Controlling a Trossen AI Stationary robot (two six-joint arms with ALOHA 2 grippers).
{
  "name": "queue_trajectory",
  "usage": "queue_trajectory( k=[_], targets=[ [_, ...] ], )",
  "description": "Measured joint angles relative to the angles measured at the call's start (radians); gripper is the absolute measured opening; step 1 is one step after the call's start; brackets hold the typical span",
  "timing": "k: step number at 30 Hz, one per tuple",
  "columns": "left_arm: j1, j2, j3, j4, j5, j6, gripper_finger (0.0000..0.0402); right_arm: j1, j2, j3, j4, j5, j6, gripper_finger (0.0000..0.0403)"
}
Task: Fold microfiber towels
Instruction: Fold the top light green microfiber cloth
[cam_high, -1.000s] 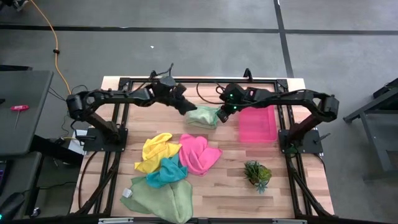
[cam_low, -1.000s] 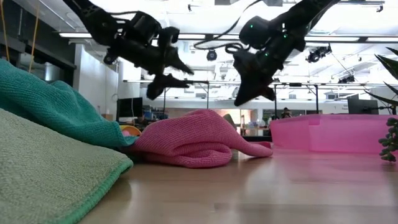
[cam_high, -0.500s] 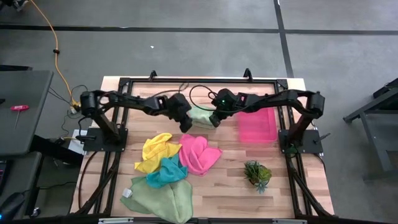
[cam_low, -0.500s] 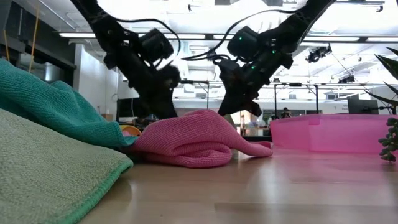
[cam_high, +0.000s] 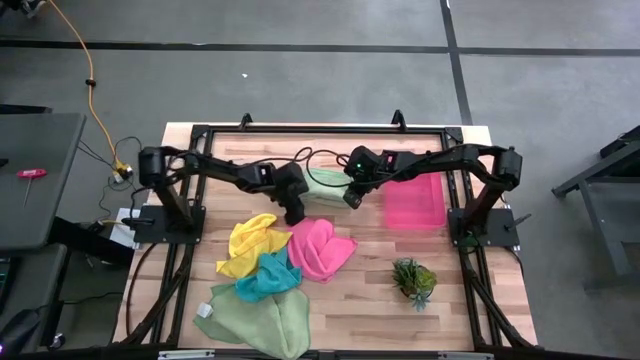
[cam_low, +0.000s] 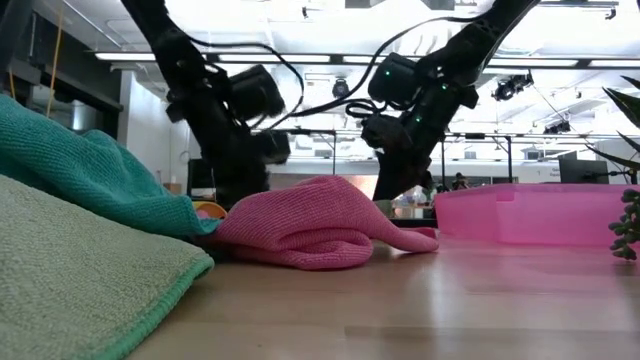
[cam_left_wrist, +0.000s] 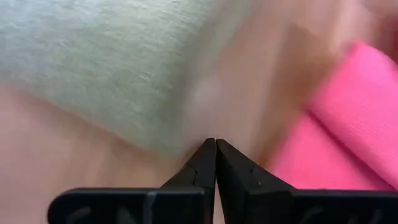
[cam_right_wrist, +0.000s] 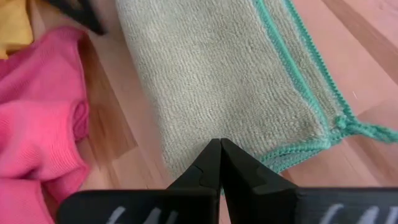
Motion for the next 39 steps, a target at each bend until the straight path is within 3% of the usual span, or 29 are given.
queue_trajectory(
  k=[3,9,12,19,24,33,39],
  targets=[
    [0.003,-0.122,0.002,-0.009,0.017,0.036,0.0000,0.000,0.000,0.000,0.006,0.000,-0.007,0.0000],
    [0.033,-0.272,0.005,0.009,-0.113,0.143,0.0000,0.000,0.000,0.000,0.002,0.010,-0.059,0.0000],
    [0.062,-0.242,0.005,0.026,-0.117,0.165,0.0000,0.000,0.000,0.000,0.001,0.010,-0.063,0.0000],
    [0.061,-0.042,0.004,0.168,-0.077,0.119,0.0000,0.000,0.000,0.000,0.001,0.010,-0.077,0.0000],
    [0.051,0.044,0.004,0.125,-0.079,0.106,0.0000,0.000,0.000,0.000,0.002,0.010,-0.089,0.0000],
    [0.052,0.030,0.005,0.048,-0.086,0.181,0.0000,0.000,0.000,0.000,-0.007,0.010,-0.145,0.0000],
    [0.087,-0.096,0.002,-0.057,-0.128,0.219,0.0000,-0.033,-0.062,0.027,-0.045,0.011,-0.153,0.0000]
  ],
)
